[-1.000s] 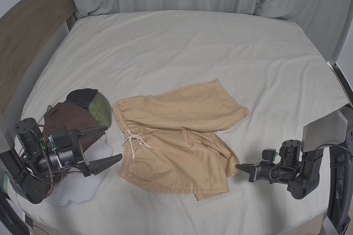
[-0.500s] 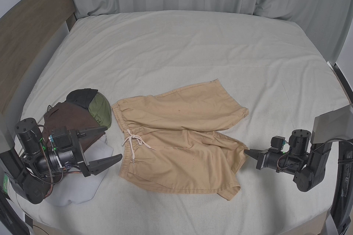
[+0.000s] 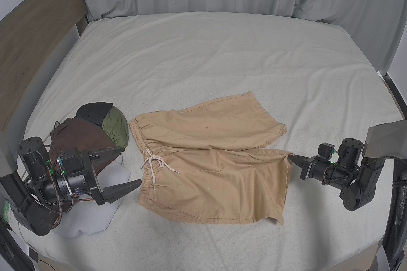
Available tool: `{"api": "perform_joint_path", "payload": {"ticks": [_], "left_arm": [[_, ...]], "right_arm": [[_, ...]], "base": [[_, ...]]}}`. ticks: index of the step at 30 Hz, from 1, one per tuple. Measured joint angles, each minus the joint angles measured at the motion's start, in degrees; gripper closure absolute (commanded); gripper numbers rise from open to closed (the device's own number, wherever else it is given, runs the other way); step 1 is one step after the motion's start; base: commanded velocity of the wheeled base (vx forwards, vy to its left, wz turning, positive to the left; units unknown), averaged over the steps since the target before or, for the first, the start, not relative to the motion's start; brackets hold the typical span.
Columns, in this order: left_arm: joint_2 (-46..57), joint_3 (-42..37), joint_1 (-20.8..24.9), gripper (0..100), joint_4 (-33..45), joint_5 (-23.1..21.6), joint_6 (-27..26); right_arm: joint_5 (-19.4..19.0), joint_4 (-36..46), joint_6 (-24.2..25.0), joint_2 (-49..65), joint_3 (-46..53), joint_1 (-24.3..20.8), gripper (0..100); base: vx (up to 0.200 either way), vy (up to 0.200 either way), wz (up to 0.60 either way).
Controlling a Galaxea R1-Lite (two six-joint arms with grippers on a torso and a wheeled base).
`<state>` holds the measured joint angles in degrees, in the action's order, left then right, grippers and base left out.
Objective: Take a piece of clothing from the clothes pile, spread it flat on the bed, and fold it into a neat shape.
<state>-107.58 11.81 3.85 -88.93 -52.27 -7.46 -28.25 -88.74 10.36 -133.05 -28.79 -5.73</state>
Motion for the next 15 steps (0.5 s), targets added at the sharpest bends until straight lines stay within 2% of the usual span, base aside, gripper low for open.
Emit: {"api": "perform_joint_path", "payload": {"ticks": [15], "left_arm": [[-0.2,-0.6,0.1,0,0.0,0.0,-0.1]], "right_arm": [[1.9,0.0,0.6,-0.7,-7.4,1.2,100]], "base": [[0.0,0.0,0.0]]}}
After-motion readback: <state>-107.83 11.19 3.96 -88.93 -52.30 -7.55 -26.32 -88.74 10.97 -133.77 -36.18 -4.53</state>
